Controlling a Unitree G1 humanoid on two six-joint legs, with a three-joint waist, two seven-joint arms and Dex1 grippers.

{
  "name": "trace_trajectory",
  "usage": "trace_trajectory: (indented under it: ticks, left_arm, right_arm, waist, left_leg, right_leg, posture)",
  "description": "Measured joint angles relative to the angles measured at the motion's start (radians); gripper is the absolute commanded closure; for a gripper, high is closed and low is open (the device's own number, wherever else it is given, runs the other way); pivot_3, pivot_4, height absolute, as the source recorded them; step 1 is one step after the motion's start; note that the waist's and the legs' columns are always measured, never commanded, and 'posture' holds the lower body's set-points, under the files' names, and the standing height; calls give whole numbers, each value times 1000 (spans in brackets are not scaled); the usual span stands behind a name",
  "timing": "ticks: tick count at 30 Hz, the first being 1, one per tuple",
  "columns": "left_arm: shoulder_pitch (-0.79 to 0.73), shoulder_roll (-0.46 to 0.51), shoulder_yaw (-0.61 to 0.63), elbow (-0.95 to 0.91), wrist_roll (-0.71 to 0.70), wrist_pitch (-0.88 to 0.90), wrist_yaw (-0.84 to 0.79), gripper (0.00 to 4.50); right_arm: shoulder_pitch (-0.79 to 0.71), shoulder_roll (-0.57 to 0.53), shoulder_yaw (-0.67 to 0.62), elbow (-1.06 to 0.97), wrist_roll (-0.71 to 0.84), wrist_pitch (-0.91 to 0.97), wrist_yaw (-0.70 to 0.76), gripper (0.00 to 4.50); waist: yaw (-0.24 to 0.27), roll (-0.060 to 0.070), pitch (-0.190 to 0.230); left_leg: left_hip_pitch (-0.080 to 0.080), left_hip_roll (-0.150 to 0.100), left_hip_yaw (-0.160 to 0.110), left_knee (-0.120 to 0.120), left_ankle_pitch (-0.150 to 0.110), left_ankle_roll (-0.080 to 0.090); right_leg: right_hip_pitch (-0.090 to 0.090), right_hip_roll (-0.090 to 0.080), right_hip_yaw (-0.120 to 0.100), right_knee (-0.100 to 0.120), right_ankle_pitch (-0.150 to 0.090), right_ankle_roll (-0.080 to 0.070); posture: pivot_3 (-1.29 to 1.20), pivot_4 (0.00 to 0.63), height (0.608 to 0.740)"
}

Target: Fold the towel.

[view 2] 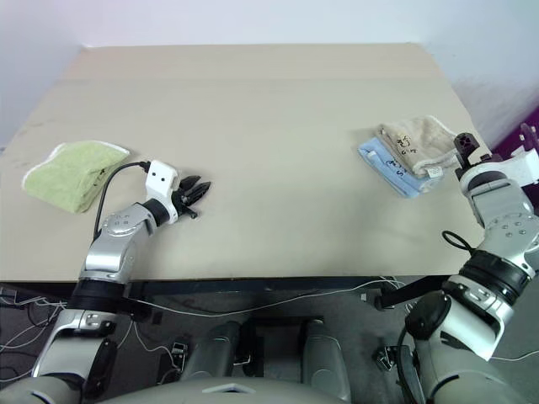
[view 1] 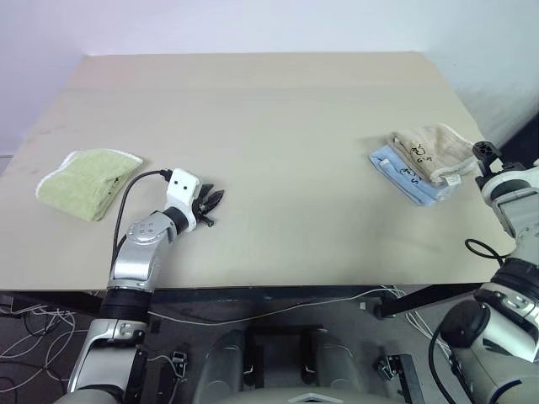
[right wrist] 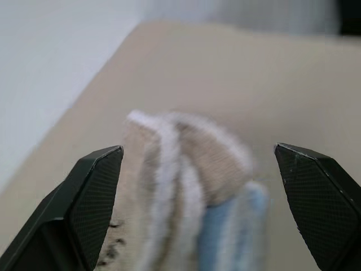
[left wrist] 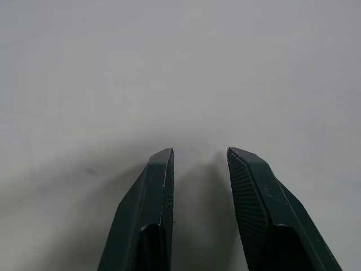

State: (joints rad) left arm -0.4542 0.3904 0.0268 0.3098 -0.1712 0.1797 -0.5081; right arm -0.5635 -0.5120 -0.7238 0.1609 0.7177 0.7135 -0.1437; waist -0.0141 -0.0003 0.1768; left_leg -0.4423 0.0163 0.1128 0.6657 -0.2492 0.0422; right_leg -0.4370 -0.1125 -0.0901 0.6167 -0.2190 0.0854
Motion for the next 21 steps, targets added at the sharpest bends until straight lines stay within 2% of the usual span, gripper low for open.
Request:
trace_trajectory:
  ticks: [2, 6, 10, 16, 21]
  left_arm:
    - [-21, 1, 4, 39, 17, -23, 32, 2963]
    - [-22, 18, 43, 85, 34, -74, 87, 2963]
    - [30, 30, 71, 43, 29, -91, 94, 2963]
    - [147, 35, 122, -85, -18, -85, 80, 2963]
    - [203, 27, 144, -185, -48, -62, 84, 2963]
  right_arm:
    - [48, -28, 99, -54, -83, -53, 50, 23]
    - [135, -88, 398, -165, -315, -230, 209, 23]
    - [122, -22, 608, -208, -393, -334, 344, 23]
    - [82, 74, 726, -158, -441, -429, 465, 23]
    - [81, 135, 815, -86, -504, -498, 550, 23]
  waist:
    - [-2, 0, 0]
    - [-9, 0, 0]
    - [-2, 0, 0]
    - [11, -1, 0]
    - [2, -2, 0]
  left_leg:
    - [0, 0, 0, 0, 0, 0]
    - [1, 1, 0, 0, 0, 0]
    - [1, 1, 0, 0, 3, -5]
    - [0, -1, -2, 3, 2, -3]
    - [0, 0, -2, 2, 2, -4]
  right_leg:
    - [0, 0, 0, 0, 0, 0]
    - [0, 1, 1, 0, 0, 0]
    - [0, 1, 0, 0, 0, 0]
    - [3, -1, -2, -1, 0, 1]
    - [3, -1, -2, -1, 0, 1]
  posture:
    - [0, 150, 740]
    - [0, 150, 740]
    - [0, 150, 740]
    - [0, 150, 740]
    - [0, 150, 740]
